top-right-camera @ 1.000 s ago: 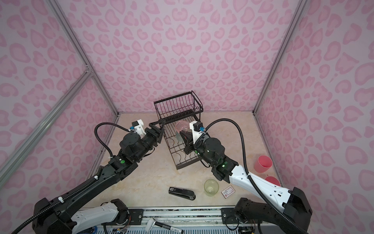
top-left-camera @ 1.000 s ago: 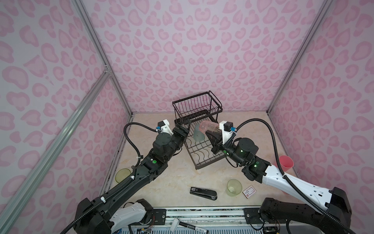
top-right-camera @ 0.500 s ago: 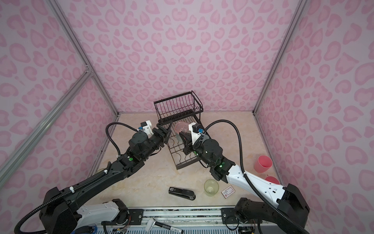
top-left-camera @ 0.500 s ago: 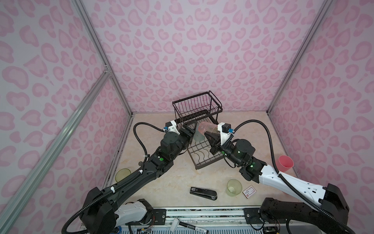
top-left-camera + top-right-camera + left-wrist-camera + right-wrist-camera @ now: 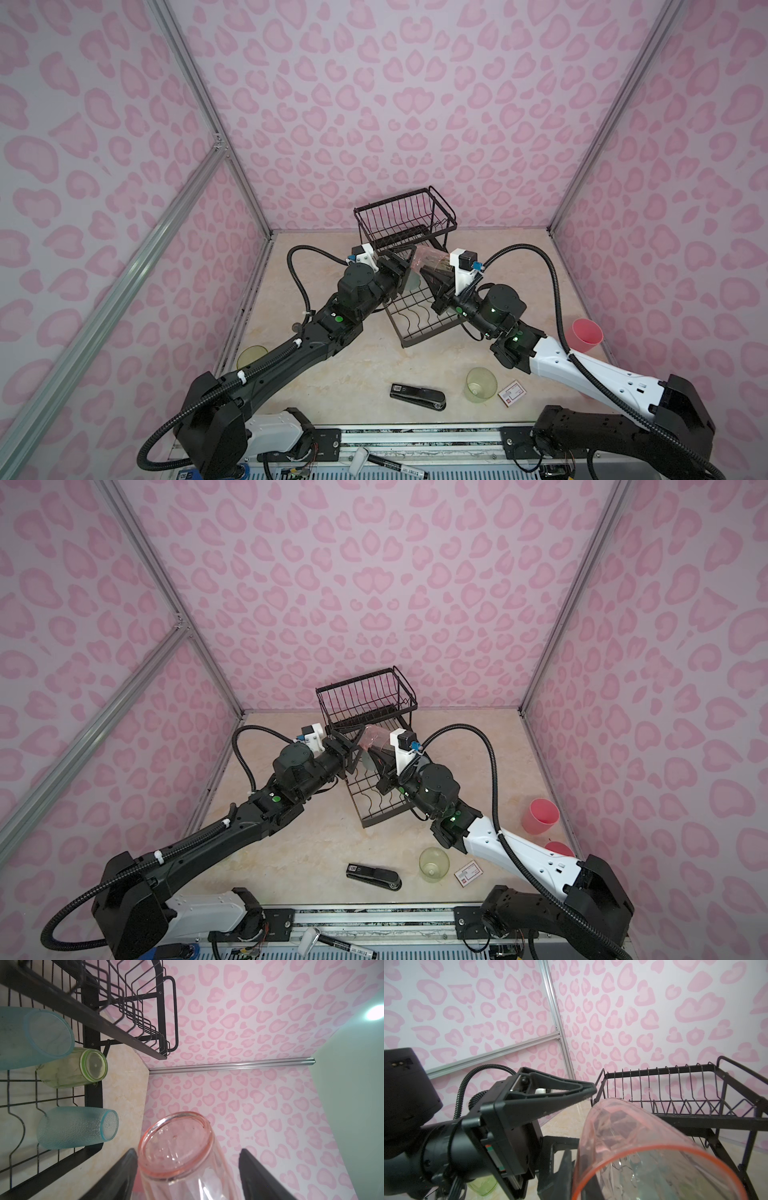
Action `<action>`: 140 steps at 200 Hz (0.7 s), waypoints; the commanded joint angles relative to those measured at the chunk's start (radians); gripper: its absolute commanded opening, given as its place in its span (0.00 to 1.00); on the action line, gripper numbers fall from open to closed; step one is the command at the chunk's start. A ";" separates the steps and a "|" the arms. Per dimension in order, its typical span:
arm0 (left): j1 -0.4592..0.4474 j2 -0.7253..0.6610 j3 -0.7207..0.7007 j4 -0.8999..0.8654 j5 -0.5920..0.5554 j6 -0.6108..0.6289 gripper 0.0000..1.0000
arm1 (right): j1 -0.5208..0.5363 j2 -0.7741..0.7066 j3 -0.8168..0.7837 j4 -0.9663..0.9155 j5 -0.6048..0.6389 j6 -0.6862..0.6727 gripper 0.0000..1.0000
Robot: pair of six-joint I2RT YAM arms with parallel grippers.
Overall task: Load cups into a dish rack
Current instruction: Pick up the cup from the middle-right of the table.
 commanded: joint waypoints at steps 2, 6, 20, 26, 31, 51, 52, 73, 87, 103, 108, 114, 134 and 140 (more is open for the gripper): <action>0.000 0.020 0.035 0.047 0.059 -0.002 0.79 | -0.001 0.007 -0.003 0.050 -0.037 0.009 0.00; 0.001 0.024 0.038 0.048 0.065 -0.002 0.79 | -0.002 0.008 -0.002 0.051 -0.040 0.008 0.00; 0.000 0.034 0.049 0.045 0.079 -0.001 0.80 | -0.003 0.013 0.002 0.049 -0.049 0.009 0.00; -0.001 0.039 0.055 0.044 0.084 -0.003 0.80 | -0.004 0.013 0.005 0.051 -0.054 0.008 0.00; -0.001 0.042 0.058 0.045 0.089 -0.004 0.80 | -0.004 0.016 0.007 0.051 -0.058 0.008 0.00; -0.001 0.055 0.071 0.047 0.109 -0.001 0.80 | -0.006 0.022 0.013 0.051 -0.075 0.013 0.00; 0.000 0.056 0.072 0.047 0.110 -0.001 0.80 | -0.008 0.022 0.014 0.052 -0.076 0.013 0.00; 0.001 0.064 0.081 0.047 0.117 0.004 0.80 | -0.009 0.024 0.021 0.047 -0.097 0.015 0.00; 0.002 0.068 0.086 0.048 0.118 0.009 0.81 | -0.010 0.024 0.024 0.045 -0.104 0.018 0.00; 0.002 0.076 0.095 0.052 0.124 0.014 0.82 | -0.013 0.026 0.025 0.047 -0.123 0.026 0.00; 0.002 0.079 0.099 0.052 0.126 0.014 0.82 | -0.014 0.026 0.025 0.045 -0.125 0.027 0.00; 0.002 0.081 0.100 0.053 0.126 0.015 0.82 | -0.013 0.025 0.027 0.043 -0.128 0.030 0.00; 0.003 0.085 0.101 0.056 0.128 0.017 0.82 | -0.015 0.024 0.027 0.038 -0.137 0.034 0.00; 0.002 0.085 0.100 0.056 0.128 0.019 0.82 | -0.015 0.023 0.027 0.035 -0.138 0.035 0.00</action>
